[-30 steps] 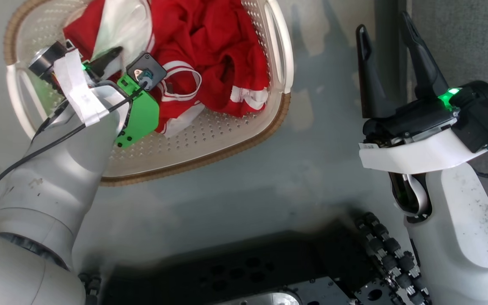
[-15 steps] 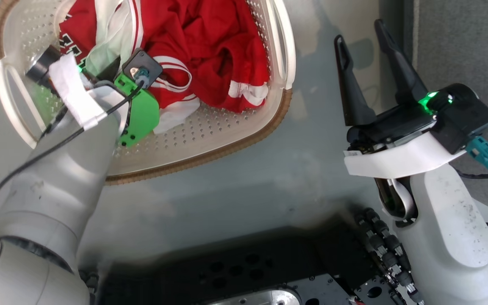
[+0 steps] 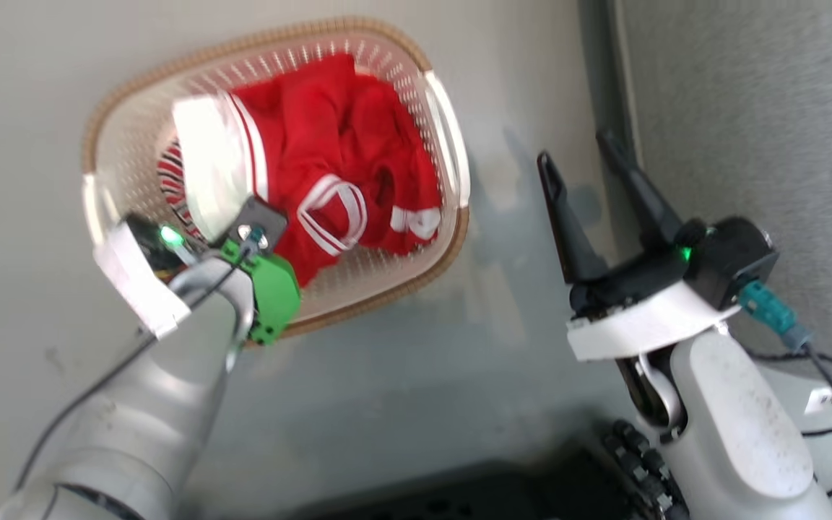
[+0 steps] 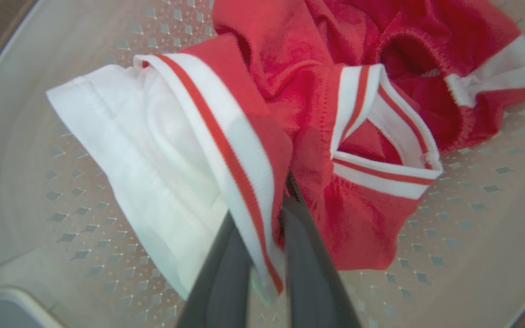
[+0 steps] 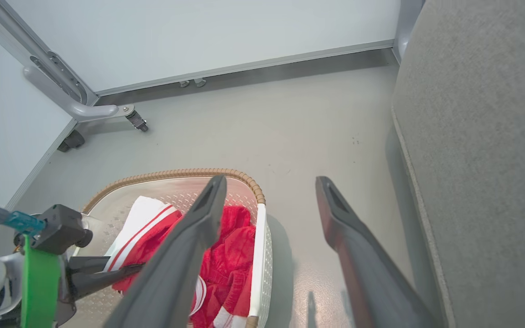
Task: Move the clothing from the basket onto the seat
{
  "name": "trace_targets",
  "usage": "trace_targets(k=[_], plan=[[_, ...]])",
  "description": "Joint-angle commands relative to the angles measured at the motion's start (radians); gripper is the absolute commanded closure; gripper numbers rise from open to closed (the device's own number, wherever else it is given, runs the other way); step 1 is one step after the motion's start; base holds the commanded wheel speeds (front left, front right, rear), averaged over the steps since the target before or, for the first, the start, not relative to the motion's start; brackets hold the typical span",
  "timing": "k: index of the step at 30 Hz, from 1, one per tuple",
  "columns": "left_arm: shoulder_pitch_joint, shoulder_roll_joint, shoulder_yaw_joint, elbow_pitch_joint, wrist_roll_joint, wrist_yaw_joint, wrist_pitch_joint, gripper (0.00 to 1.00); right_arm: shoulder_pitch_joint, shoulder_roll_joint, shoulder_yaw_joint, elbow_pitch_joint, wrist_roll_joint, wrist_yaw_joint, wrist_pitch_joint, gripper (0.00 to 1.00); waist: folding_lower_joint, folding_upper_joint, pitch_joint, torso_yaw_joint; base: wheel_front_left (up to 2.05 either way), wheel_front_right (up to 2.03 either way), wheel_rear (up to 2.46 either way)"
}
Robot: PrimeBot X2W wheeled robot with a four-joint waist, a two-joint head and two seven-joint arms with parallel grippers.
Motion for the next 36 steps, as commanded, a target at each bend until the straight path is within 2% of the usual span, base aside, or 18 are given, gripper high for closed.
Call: trace_targets(k=[1,5,11,19,29,36], plan=[[0.044,-0.006,0.006,-0.01,-0.011,0.005,-0.011,1.0,0.037,-0.003,0.0,0.012,-0.011,0.0,-0.005,0.0,0.0,-0.0001,-0.202,0.028,0.0,0.0,0.0],[0.127,-0.015,0.025,-0.068,-0.042,0.015,-0.02,1.0,0.097,-0.003,0.008,0.037,-0.022,0.0,-0.005,0.0,0.0,-0.0001,-0.326,0.041,0.0,0.0,0.0],[0.269,0.0,0.081,-0.251,-0.08,0.038,-0.02,1.0,0.189,-0.003,0.025,0.074,-0.031,0.0,-0.005,0.0,0.0,-0.0001,-0.501,0.053,0.0,0.0,0.0],[0.409,0.015,0.147,-0.456,-0.108,0.054,-0.02,1.0,0.296,-0.004,0.045,0.112,-0.032,0.0,-0.005,0.0,0.0,-0.0001,-0.677,0.062,0.0,0.0,0.0],[0.512,0.048,0.179,-0.66,-0.092,0.073,-0.02,1.0,0.374,-0.004,0.083,0.138,-0.016,0.0,-0.005,0.0,0.0,-0.0001,-0.814,0.041,0.0,0.0,0.0],[0.536,0.059,0.168,-0.773,-0.095,0.078,-0.004,1.0,0.385,-0.004,0.091,0.125,-0.018,0.0,-0.005,0.0,0.0,-0.0001,-0.834,0.039,0.0,0.0,0.0]])
